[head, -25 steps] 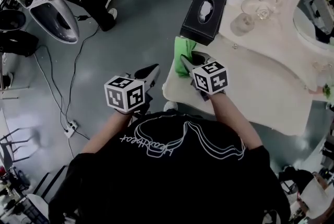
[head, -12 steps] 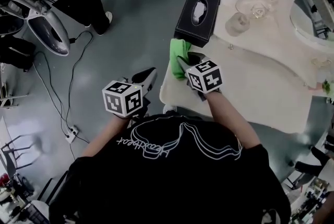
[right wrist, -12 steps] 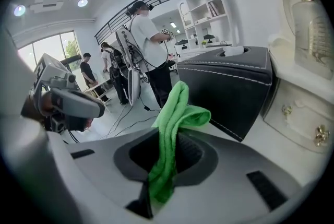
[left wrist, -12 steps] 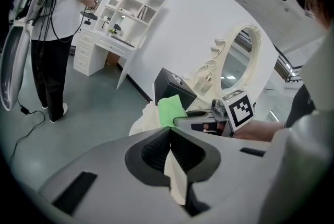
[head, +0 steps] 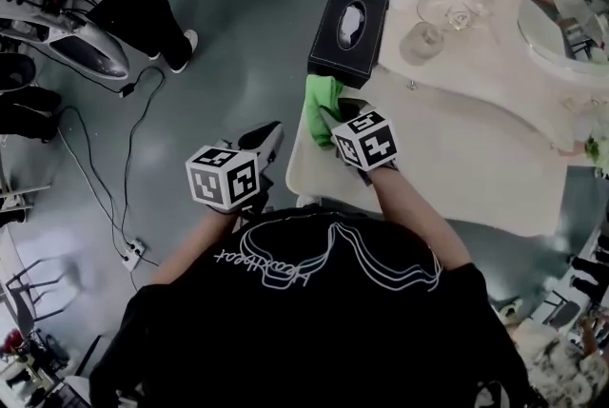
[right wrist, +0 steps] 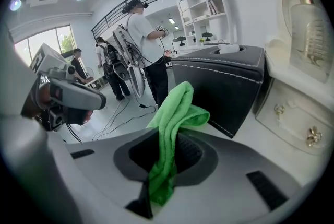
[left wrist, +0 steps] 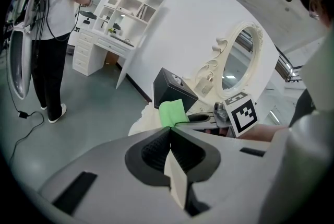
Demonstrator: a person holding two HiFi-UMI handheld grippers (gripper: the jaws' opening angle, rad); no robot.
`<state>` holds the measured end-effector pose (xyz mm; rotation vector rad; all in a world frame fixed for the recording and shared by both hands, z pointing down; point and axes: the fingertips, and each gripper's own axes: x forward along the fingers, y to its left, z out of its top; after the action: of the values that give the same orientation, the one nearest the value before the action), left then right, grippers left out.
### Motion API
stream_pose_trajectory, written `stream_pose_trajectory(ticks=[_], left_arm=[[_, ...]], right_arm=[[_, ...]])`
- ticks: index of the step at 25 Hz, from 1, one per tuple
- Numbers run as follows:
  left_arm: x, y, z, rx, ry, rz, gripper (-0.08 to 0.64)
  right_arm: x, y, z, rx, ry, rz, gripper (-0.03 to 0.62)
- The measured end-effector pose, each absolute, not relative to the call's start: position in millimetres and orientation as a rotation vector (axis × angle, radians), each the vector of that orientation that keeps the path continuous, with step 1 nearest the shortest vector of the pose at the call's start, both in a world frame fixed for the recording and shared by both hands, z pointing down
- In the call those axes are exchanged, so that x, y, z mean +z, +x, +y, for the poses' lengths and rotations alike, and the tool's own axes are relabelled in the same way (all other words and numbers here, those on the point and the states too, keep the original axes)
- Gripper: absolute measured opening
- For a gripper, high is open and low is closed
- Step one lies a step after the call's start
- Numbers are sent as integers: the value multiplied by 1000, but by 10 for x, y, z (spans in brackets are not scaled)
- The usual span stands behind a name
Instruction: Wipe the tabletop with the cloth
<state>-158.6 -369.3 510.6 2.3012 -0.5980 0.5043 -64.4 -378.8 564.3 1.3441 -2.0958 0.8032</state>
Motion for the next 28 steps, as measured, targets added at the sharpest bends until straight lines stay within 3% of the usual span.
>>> stream_pose_trajectory(ticks=[28], left_arm=[[5108, -1246, -3515, 530, 2307, -534, 3]], right_arm=[[5656, -44, -3363, 770, 1432, -1959, 58]])
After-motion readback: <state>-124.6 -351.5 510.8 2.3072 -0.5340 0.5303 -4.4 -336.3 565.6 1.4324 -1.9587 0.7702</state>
